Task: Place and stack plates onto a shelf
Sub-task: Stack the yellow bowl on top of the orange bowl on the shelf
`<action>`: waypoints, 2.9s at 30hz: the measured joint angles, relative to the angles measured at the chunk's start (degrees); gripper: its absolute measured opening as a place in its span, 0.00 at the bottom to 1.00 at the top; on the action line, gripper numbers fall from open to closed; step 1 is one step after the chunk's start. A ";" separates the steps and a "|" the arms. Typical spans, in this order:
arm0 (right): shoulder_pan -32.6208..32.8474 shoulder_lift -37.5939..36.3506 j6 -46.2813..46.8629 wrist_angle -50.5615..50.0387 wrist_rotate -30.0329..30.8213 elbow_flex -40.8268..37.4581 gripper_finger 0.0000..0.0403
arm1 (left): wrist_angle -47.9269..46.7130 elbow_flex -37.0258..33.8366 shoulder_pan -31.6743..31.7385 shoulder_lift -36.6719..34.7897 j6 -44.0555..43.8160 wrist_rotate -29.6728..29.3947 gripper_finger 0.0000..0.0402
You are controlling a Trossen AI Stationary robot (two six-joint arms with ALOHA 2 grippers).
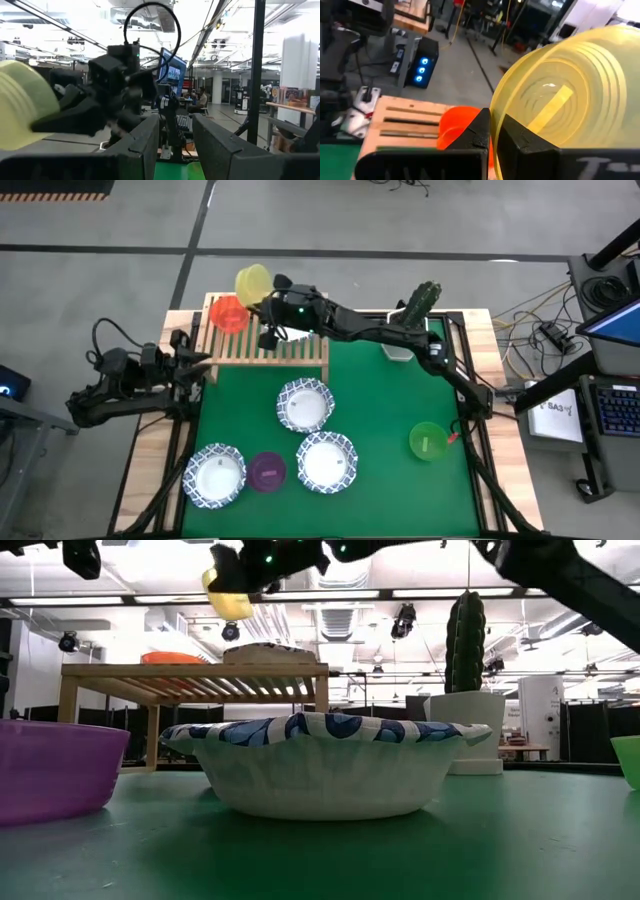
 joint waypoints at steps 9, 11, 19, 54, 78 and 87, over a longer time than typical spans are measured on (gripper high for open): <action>0.08 5.86 -1.38 12.47 -2.99 0.11 0.02 | 0.70 0.01 0.00 0.00 0.00 -0.04 0.26; 0.08 7.25 -1.38 14.86 -3.29 0.11 0.02 | 0.73 0.01 0.00 0.00 0.00 -0.05 0.26; 0.08 10.28 -1.39 19.23 -3.29 0.11 0.02 | 0.71 0.03 0.00 0.00 -0.01 -0.22 0.26; -0.58 13.21 -2.17 19.97 -3.27 0.09 0.07 | 0.70 0.01 0.00 0.00 -0.01 -0.20 0.26; -0.03 13.13 -2.78 18.67 -2.61 0.04 0.07 | 0.66 -0.06 0.00 0.00 0.00 -0.22 0.26; 0.15 13.10 0.36 18.65 -2.70 0.04 0.07 | 0.64 -0.06 0.00 0.00 0.00 -0.22 0.26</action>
